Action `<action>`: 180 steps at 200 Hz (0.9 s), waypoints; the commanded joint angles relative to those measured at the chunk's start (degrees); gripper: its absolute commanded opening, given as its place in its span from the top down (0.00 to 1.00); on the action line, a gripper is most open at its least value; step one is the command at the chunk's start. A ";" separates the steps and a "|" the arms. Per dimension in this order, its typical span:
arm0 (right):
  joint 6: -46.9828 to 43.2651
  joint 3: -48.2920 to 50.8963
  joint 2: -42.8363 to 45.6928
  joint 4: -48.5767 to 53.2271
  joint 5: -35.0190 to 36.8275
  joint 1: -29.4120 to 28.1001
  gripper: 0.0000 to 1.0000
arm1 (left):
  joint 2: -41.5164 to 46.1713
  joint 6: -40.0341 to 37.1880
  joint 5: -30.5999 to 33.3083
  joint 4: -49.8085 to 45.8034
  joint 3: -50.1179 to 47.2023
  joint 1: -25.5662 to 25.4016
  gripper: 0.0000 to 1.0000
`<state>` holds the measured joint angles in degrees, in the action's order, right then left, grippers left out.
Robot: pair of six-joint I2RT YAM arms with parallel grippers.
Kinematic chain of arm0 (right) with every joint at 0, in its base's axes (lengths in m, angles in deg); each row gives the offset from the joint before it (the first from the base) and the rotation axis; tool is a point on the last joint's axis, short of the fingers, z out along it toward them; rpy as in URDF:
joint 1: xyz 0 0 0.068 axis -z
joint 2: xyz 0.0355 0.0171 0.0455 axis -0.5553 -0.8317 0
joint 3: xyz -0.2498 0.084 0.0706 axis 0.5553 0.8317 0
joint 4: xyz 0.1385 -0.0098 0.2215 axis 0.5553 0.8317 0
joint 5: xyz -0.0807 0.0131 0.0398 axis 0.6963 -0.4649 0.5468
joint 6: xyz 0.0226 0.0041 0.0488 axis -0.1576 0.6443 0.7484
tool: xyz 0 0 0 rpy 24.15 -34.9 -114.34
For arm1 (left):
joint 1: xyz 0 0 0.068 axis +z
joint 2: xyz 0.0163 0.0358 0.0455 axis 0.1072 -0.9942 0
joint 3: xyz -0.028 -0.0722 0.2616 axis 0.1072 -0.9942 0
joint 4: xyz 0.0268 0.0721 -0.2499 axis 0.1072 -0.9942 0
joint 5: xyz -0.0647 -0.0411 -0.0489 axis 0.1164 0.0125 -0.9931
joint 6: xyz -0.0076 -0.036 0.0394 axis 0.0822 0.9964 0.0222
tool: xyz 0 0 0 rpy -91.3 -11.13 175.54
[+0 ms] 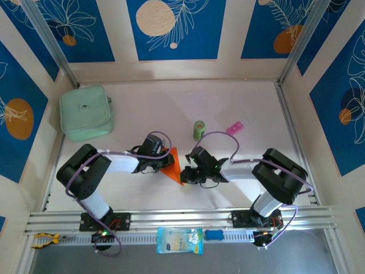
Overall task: Fold a paper plane with a square sheet of paper (pick it up from the middle)
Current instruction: Fourth fold the wing at the center of the table.
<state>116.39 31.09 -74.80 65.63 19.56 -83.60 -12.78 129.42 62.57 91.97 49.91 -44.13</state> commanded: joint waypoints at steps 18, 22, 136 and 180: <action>-0.19 2.39 2.51 6.73 -0.20 -0.83 0.87 | -0.49 0.34 1.04 -2.40 -1.36 -0.21 0.93; -0.26 2.37 2.52 6.72 -0.39 -0.84 0.87 | -0.55 0.28 1.00 -2.39 -1.35 -0.23 0.93; 0.15 4.13 3.63 7.03 -2.19 -1.64 0.90 | -0.57 0.37 1.20 -2.48 -1.49 -0.19 0.94; 0.76 4.98 3.41 6.71 -2.39 -2.13 0.89 | -0.46 0.47 1.29 -2.48 -1.62 -0.20 0.94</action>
<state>116.56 33.78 -71.57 66.99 19.11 -84.65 -12.78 129.44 62.13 92.17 49.75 -44.22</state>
